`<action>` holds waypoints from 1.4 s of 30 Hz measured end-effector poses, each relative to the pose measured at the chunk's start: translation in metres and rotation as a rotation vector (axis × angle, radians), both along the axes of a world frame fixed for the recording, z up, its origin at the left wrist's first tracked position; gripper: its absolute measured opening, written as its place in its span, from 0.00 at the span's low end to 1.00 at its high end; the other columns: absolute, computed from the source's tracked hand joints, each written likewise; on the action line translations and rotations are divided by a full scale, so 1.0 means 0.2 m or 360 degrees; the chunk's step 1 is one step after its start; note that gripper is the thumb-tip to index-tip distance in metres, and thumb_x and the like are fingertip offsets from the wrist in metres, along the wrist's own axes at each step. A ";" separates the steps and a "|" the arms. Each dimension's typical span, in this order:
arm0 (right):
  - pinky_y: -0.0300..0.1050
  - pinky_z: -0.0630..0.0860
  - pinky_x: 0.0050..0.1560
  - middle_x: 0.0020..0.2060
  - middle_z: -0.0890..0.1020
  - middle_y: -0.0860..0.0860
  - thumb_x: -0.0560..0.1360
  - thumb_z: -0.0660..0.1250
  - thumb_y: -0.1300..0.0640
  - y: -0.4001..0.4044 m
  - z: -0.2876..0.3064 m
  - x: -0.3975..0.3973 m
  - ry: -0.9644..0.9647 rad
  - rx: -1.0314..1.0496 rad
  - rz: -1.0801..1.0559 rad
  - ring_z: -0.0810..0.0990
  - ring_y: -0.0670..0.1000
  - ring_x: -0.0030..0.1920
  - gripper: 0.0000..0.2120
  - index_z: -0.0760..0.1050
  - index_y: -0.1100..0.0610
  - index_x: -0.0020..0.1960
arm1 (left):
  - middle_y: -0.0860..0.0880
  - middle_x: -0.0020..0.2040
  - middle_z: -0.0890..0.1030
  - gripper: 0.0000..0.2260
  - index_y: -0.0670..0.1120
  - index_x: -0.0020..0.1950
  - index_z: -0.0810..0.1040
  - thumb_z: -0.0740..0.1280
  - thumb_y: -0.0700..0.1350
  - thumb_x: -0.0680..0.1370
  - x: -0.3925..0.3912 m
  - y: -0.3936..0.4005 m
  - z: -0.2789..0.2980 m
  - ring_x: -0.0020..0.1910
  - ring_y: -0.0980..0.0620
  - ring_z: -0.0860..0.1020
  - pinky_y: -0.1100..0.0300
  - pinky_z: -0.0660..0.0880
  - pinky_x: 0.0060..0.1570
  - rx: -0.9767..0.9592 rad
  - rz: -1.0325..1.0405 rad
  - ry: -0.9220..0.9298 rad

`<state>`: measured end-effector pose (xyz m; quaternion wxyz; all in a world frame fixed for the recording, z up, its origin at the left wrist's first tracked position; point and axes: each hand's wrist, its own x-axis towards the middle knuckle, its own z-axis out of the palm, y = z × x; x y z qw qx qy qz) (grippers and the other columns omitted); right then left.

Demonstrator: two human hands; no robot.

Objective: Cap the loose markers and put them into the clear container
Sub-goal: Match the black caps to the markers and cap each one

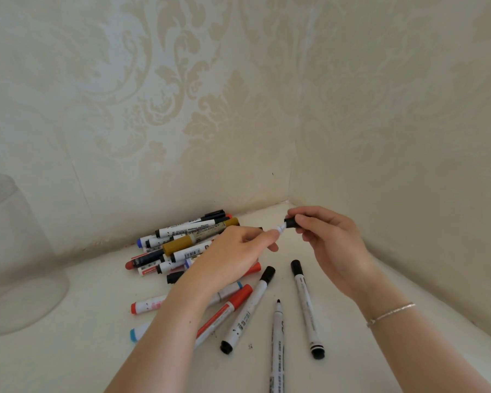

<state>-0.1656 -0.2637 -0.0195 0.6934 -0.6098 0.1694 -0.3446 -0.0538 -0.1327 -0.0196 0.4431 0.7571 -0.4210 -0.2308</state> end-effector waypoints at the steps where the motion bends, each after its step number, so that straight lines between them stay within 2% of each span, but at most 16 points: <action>1: 0.40 0.68 0.41 0.40 0.82 0.55 0.75 0.64 0.69 0.00 0.00 0.00 -0.0014 0.0022 0.0015 0.73 0.49 0.38 0.09 0.82 0.61 0.45 | 0.45 0.32 0.67 0.18 0.55 0.43 0.83 0.60 0.65 0.76 0.00 0.00 0.00 0.31 0.50 0.64 0.57 0.63 0.35 0.0007 -0.0011 -0.0011; 5: 0.41 0.70 0.40 0.40 0.82 0.60 0.74 0.66 0.69 -0.03 0.04 0.02 0.0007 0.0046 0.0140 0.73 0.51 0.36 0.05 0.77 0.62 0.48 | 0.49 0.30 0.68 0.16 0.56 0.44 0.82 0.59 0.63 0.78 0.00 0.01 0.00 0.28 0.52 0.66 0.59 0.65 0.34 -0.0048 -0.0014 -0.0056; 10: 0.39 0.73 0.37 0.39 0.81 0.60 0.75 0.67 0.66 -0.09 0.16 0.11 0.0331 -0.0337 0.0341 0.76 0.50 0.34 0.04 0.79 0.66 0.47 | 0.56 0.28 0.70 0.09 0.62 0.53 0.75 0.56 0.58 0.81 0.00 0.00 -0.01 0.23 0.61 0.65 0.67 0.65 0.27 -0.0198 0.0097 -0.0217; 12: 0.38 0.73 0.35 0.33 0.81 0.57 0.77 0.66 0.60 -0.07 0.17 0.17 0.0312 -0.0503 0.0138 0.76 0.48 0.30 0.11 0.81 0.66 0.43 | 0.56 0.26 0.70 0.10 0.62 0.56 0.76 0.57 0.58 0.81 0.00 -0.01 0.00 0.23 0.62 0.67 0.71 0.64 0.26 -0.0296 0.0178 -0.0231; 15: 0.33 0.68 0.27 0.21 0.75 0.47 0.79 0.63 0.51 0.02 0.15 0.25 0.0310 -0.0741 -0.0291 0.70 0.44 0.21 0.21 0.78 0.63 0.33 | 0.61 0.25 0.73 0.13 0.58 0.58 0.79 0.59 0.57 0.80 -0.03 -0.02 0.00 0.27 0.66 0.71 0.73 0.67 0.31 -0.0396 0.0258 -0.0270; 17: 0.36 0.66 0.27 0.20 0.73 0.49 0.79 0.60 0.48 0.05 0.13 0.28 0.0401 -0.0920 -0.0416 0.68 0.45 0.22 0.26 0.74 0.65 0.31 | 0.59 0.28 0.74 0.14 0.58 0.59 0.80 0.59 0.58 0.80 -0.03 -0.02 0.00 0.31 0.68 0.72 0.72 0.66 0.36 -0.0410 0.0299 -0.0315; 18: 0.41 0.66 0.29 0.23 0.73 0.54 0.80 0.59 0.47 0.05 0.12 0.28 0.0429 -0.0990 -0.0451 0.67 0.47 0.24 0.27 0.72 0.68 0.32 | 0.57 0.30 0.74 0.14 0.58 0.60 0.80 0.59 0.58 0.79 -0.03 -0.02 0.00 0.33 0.68 0.73 0.71 0.66 0.38 -0.0409 0.0320 -0.0339; 21: 0.47 0.66 0.31 0.27 0.71 0.63 0.80 0.58 0.48 0.05 0.12 0.28 0.0408 -0.1071 -0.0524 0.65 0.51 0.27 0.27 0.68 0.69 0.33 | 0.63 0.33 0.75 0.14 0.58 0.59 0.80 0.60 0.58 0.79 -0.04 -0.02 0.00 0.37 0.67 0.74 0.69 0.70 0.43 -0.0410 0.0355 -0.0381; 23: 0.46 0.64 0.31 0.24 0.67 0.59 0.80 0.59 0.49 0.05 0.13 0.26 0.0403 -0.1121 -0.0533 0.63 0.50 0.27 0.26 0.64 0.67 0.31 | 0.62 0.34 0.77 0.13 0.58 0.58 0.81 0.61 0.57 0.79 -0.05 -0.02 0.01 0.38 0.66 0.76 0.67 0.73 0.44 -0.0451 0.0351 -0.0348; 25: 0.45 0.60 0.30 0.19 0.63 0.49 0.80 0.59 0.51 0.06 0.13 0.25 0.0414 -0.1181 -0.0530 0.60 0.49 0.26 0.25 0.60 0.61 0.27 | 0.59 0.32 0.78 0.11 0.59 0.55 0.82 0.62 0.56 0.79 -0.07 -0.02 0.02 0.33 0.61 0.76 0.62 0.75 0.39 -0.0503 0.0347 -0.0331; 28: 0.44 0.59 0.29 0.18 0.62 0.49 0.80 0.59 0.51 0.05 0.14 0.24 0.0550 -0.1282 -0.0484 0.61 0.49 0.26 0.26 0.58 0.57 0.26 | 0.54 0.31 0.79 0.10 0.56 0.48 0.82 0.62 0.55 0.79 -0.09 -0.03 0.01 0.31 0.57 0.76 0.59 0.76 0.36 -0.0531 0.0384 -0.0382; 31: 0.45 0.62 0.31 0.22 0.66 0.52 0.80 0.57 0.50 0.03 0.13 0.25 0.0809 -0.1369 -0.0402 0.66 0.53 0.28 0.25 0.61 0.57 0.26 | 0.49 0.34 0.81 0.13 0.57 0.52 0.81 0.59 0.59 0.79 -0.08 -0.02 0.00 0.33 0.52 0.79 0.52 0.78 0.38 -0.0380 0.0415 -0.0611; 34: 0.44 0.62 0.28 0.23 0.67 0.52 0.79 0.57 0.49 0.04 0.12 0.25 0.0925 -0.1383 -0.0376 0.67 0.53 0.28 0.24 0.63 0.58 0.26 | 0.50 0.31 0.79 0.16 0.56 0.55 0.81 0.56 0.60 0.79 -0.07 0.00 0.00 0.31 0.52 0.77 0.54 0.76 0.33 -0.0317 0.0440 -0.1022; 38: 0.42 0.62 0.27 0.23 0.66 0.51 0.77 0.60 0.53 0.04 0.13 0.25 0.0851 -0.1319 -0.0308 0.64 0.49 0.26 0.21 0.66 0.59 0.28 | 0.54 0.27 0.74 0.19 0.55 0.50 0.80 0.53 0.61 0.78 -0.04 -0.02 -0.03 0.26 0.55 0.73 0.60 0.70 0.25 -0.0349 0.0526 -0.1365; 40: 0.35 0.60 0.24 0.22 0.66 0.49 0.75 0.63 0.55 0.04 0.15 0.24 0.0767 -0.1229 -0.0202 0.63 0.45 0.23 0.19 0.66 0.58 0.27 | 0.55 0.27 0.75 0.19 0.55 0.49 0.80 0.53 0.62 0.78 -0.06 -0.03 -0.03 0.26 0.55 0.74 0.62 0.69 0.25 -0.0394 0.0561 -0.1328; 42: 0.32 0.60 0.23 0.20 0.66 0.46 0.74 0.67 0.56 0.02 0.21 0.21 0.0696 -0.1116 -0.0073 0.64 0.43 0.21 0.17 0.68 0.57 0.28 | 0.53 0.32 0.78 0.14 0.55 0.52 0.79 0.59 0.60 0.78 -0.08 -0.03 0.00 0.30 0.56 0.77 0.60 0.74 0.30 -0.0398 0.0458 -0.0901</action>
